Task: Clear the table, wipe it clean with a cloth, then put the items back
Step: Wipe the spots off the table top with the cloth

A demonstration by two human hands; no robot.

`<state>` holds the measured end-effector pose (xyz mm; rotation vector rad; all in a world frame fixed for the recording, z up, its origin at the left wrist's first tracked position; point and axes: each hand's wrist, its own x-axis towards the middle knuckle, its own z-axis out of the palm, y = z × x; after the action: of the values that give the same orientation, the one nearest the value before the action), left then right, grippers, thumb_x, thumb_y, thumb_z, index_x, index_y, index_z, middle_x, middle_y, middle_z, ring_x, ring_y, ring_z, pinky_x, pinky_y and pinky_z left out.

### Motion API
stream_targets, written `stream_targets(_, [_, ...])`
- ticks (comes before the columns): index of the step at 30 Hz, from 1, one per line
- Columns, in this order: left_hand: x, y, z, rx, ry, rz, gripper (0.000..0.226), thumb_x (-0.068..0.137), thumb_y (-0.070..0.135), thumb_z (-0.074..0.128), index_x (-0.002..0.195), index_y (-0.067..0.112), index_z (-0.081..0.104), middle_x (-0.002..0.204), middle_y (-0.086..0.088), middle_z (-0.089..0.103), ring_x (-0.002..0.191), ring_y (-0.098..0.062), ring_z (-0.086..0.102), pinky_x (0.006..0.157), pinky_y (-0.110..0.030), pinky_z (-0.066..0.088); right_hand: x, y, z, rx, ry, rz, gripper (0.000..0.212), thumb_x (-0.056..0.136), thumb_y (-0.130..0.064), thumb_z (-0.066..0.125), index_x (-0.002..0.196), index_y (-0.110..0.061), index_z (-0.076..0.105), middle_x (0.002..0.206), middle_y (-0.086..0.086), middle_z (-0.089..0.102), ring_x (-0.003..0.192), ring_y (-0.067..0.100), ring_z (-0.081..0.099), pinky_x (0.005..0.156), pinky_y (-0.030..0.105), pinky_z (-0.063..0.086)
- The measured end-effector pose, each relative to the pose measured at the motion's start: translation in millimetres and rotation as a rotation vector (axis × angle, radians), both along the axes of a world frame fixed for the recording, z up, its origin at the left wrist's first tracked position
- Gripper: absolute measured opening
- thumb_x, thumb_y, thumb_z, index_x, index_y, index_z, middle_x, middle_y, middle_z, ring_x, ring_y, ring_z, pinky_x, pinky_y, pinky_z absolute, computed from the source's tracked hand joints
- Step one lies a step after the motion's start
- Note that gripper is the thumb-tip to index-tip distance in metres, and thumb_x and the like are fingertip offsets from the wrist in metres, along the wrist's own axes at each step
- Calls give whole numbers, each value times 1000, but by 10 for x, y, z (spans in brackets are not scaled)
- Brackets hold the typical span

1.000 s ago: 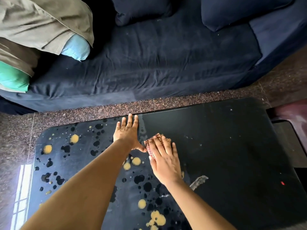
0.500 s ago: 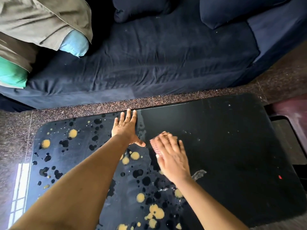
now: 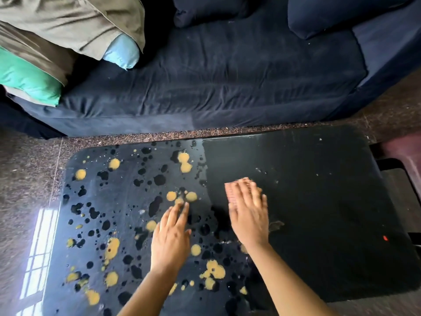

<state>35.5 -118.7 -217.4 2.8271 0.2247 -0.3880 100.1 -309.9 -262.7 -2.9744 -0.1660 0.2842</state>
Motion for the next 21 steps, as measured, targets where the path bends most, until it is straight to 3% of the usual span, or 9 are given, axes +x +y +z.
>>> stream_targets(3, [-181,-11,-20,37,69,-75,78,57,19,89,129,17,59,128,-3,61,114,-24,62,82,-34,55,-39,179,40,39,-8,-254,60,86,-36,34,143,-16,40,149,5,38,140,31,27,109,52,30])
stream_targets(6, [-231,22,-76,61,76,-77,78,54,17,89,127,15,62,130,-4,60,116,-24,61,83,-33,54,-113,451,86,117,-61,-9,58,86,-34,42,142,-21,38,149,2,38,140,28,30,108,50,33])
stream_targets(8, [-247,11,-69,8,76,-67,75,70,15,80,138,17,48,146,-2,43,132,-23,46,98,-32,46,-154,400,79,76,-52,249,56,89,-36,40,144,-24,36,151,-3,35,140,24,29,108,50,34])
stream_targets(10, [-258,-2,-68,-42,89,-68,69,90,15,60,148,21,23,155,7,10,145,-18,19,110,-29,31,-113,198,45,21,-51,285,57,89,-38,36,145,-25,35,152,-5,33,141,21,28,109,51,34])
stream_targets(13, [-248,36,-52,-98,98,-73,64,99,20,45,150,24,6,149,15,-12,146,-12,-2,115,-25,18,-106,-44,40,-12,-23,-50,59,88,-37,34,145,-20,36,151,1,36,140,27,29,109,52,32])
stream_targets(16, [-211,62,-43,-108,111,-81,63,101,22,40,151,27,3,153,15,-13,146,-8,-8,116,-21,12,-212,106,66,45,-61,-229,59,88,-36,39,143,-15,40,149,7,39,140,31,28,109,52,31])
stream_targets(21, [-195,89,-56,-81,125,-80,63,100,23,42,152,28,6,158,14,-6,146,-7,-7,116,-21,13,-426,324,52,87,-61,351,59,91,-39,37,147,-24,29,154,-3,29,144,21,21,110,48,33])
